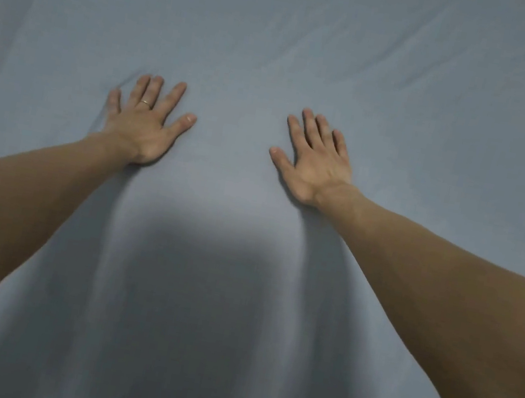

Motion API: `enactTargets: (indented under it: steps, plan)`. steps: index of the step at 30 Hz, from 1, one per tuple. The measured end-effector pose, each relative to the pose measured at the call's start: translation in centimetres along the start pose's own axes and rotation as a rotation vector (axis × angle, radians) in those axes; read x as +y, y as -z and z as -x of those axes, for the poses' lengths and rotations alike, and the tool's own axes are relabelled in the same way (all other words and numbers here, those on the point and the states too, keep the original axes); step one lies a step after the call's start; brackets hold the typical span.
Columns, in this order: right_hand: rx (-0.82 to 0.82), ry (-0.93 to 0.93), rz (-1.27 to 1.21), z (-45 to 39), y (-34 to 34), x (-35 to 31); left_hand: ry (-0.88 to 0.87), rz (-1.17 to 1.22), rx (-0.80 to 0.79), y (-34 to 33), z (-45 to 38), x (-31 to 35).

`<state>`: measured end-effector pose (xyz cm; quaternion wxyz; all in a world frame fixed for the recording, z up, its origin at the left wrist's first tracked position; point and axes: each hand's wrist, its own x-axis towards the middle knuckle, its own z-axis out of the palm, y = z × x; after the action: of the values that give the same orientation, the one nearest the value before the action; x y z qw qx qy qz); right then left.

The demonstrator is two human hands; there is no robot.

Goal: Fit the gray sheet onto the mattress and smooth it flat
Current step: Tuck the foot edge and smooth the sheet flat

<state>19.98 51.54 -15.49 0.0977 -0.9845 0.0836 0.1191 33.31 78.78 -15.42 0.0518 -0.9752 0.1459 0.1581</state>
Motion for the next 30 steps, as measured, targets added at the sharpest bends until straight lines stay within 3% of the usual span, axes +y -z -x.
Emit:
enactTargets:
  steps: [3,10,13,16,21,25,30]
  plan:
    - [0.017,0.004,-0.008,0.0,-0.8,0.6,0.004,0.04,0.058,-0.6,0.0,0.1]
    - [-0.024,-0.022,-0.033,0.1,0.5,-0.1,0.014,0.064,-0.049,1.0,-0.5,0.3]
    - [0.032,-0.059,-0.115,2.0,2.0,-1.2,-0.009,0.042,0.007,2.6,0.1,1.5]
    - [0.054,-0.112,-0.19,5.9,3.8,-2.2,-0.132,0.114,0.102,4.2,3.2,4.4]
    - [-0.018,-0.119,-0.093,14.4,7.9,-1.7,-0.347,0.187,0.048,9.0,11.2,10.5]
    - [0.01,-0.236,-0.135,20.0,11.9,-0.1,-0.397,0.232,0.033,12.7,16.4,14.6]
    - [0.012,-0.204,-0.097,27.4,14.6,5.0,-0.397,0.268,-0.032,13.4,23.9,19.8]
